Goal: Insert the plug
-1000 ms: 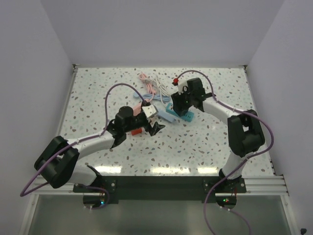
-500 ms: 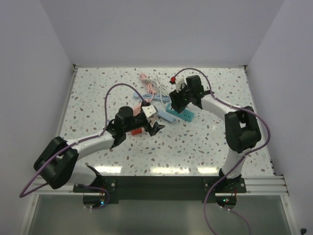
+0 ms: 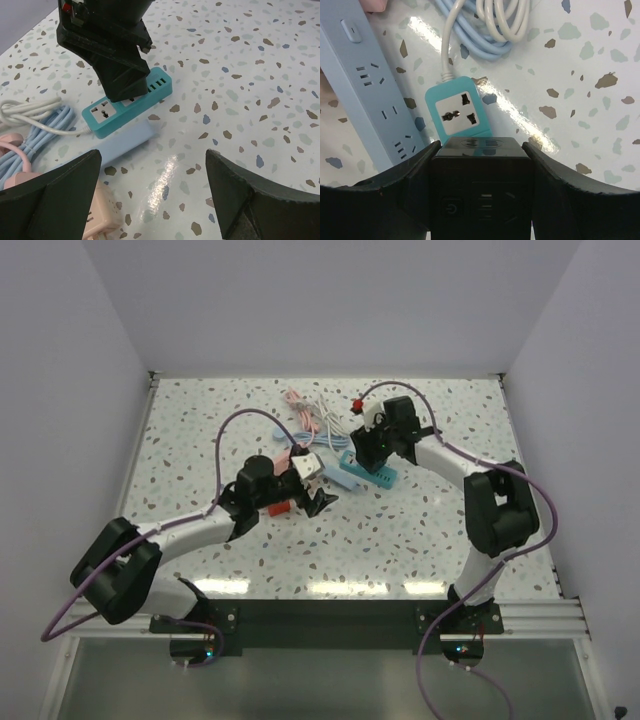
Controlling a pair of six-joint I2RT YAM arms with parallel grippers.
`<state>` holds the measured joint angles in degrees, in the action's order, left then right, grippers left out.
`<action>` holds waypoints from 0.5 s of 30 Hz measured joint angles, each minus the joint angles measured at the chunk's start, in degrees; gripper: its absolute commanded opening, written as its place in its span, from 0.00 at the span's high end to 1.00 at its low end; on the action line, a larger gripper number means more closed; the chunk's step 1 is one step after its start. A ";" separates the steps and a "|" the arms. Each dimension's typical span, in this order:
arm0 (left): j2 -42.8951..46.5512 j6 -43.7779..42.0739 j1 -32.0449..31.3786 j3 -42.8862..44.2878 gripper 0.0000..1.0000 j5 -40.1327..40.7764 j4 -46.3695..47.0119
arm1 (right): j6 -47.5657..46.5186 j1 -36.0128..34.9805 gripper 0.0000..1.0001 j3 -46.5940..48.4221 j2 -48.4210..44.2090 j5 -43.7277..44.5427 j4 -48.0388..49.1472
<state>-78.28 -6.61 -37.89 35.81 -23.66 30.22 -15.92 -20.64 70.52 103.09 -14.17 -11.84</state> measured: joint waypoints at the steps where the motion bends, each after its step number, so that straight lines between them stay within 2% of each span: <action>1: -0.28 0.02 0.00 0.20 0.11 -0.02 0.00 | 0.24 0.07 1.00 -0.20 -0.11 0.52 -0.02; 15: -7.96 4.37 -0.33 1.22 0.13 -1.66 2.01 | 7.34 2.45 1.00 -4.57 -2.95 7.19 4.17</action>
<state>-86.24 -2.24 -38.22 37.04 -25.32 32.23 -8.58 -18.20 65.95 100.14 -6.98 -7.66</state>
